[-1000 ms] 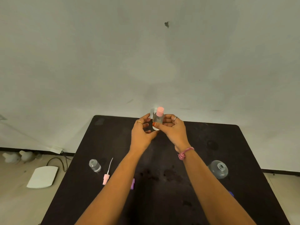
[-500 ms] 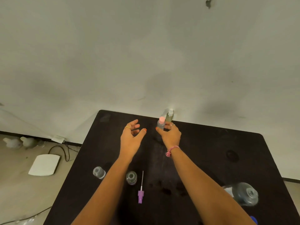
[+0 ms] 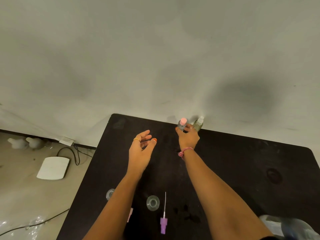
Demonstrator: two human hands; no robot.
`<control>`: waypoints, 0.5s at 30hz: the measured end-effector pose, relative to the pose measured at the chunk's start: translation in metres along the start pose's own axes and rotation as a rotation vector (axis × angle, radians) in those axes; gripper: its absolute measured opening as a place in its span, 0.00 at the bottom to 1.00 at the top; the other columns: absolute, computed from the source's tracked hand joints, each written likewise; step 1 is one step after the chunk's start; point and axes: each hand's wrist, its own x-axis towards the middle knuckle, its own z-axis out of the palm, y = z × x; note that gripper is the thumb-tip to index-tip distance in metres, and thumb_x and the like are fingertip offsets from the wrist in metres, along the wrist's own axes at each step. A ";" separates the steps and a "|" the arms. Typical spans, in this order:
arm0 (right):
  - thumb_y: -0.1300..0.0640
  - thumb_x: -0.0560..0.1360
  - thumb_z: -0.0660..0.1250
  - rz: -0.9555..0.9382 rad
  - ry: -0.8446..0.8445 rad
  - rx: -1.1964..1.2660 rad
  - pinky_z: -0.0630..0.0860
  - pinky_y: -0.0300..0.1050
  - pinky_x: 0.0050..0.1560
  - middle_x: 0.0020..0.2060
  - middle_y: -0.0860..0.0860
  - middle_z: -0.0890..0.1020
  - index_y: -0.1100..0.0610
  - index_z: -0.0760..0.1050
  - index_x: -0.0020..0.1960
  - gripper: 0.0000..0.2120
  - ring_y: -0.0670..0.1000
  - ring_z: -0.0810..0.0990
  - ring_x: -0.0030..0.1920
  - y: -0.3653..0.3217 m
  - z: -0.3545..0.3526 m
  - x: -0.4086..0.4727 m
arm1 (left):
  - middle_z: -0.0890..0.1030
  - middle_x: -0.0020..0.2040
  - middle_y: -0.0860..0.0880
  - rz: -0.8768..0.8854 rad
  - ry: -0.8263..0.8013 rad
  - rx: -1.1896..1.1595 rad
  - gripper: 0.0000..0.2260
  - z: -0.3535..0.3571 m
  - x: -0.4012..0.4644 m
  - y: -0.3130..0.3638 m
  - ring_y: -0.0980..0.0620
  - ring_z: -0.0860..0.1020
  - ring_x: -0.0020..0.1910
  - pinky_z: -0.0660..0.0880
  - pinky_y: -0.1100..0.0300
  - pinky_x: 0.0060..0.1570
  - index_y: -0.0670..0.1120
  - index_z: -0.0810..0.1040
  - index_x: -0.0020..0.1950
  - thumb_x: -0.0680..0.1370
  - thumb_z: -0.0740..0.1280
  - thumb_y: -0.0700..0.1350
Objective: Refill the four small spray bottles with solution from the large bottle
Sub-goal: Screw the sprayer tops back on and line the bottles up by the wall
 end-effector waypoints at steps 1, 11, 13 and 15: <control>0.60 0.70 0.74 0.003 0.013 0.013 0.72 0.38 0.52 0.53 0.56 0.81 0.60 0.77 0.58 0.17 0.53 0.79 0.55 0.001 0.003 0.002 | 0.78 0.54 0.55 0.001 0.002 -0.003 0.16 -0.001 0.001 -0.001 0.56 0.78 0.55 0.76 0.50 0.60 0.52 0.73 0.64 0.77 0.68 0.44; 0.60 0.71 0.73 0.008 0.104 -0.005 0.73 0.47 0.59 0.56 0.57 0.80 0.62 0.76 0.60 0.18 0.56 0.78 0.57 0.004 0.020 0.011 | 0.79 0.56 0.54 -0.014 -0.002 -0.041 0.16 -0.010 0.006 -0.015 0.56 0.79 0.55 0.76 0.50 0.60 0.52 0.74 0.64 0.77 0.68 0.44; 0.60 0.71 0.73 0.007 0.106 -0.016 0.73 0.47 0.60 0.57 0.57 0.79 0.62 0.75 0.60 0.19 0.56 0.78 0.58 0.004 0.021 0.012 | 0.79 0.56 0.54 -0.016 -0.006 -0.041 0.16 -0.011 0.005 -0.014 0.56 0.79 0.55 0.76 0.51 0.60 0.52 0.74 0.64 0.77 0.68 0.44; 0.60 0.71 0.73 0.014 0.097 -0.031 0.73 0.48 0.60 0.58 0.57 0.78 0.61 0.74 0.62 0.21 0.56 0.77 0.58 0.005 0.021 0.012 | 0.79 0.55 0.55 -0.016 -0.005 -0.040 0.16 -0.012 0.005 -0.013 0.57 0.78 0.55 0.76 0.51 0.60 0.52 0.73 0.64 0.77 0.68 0.44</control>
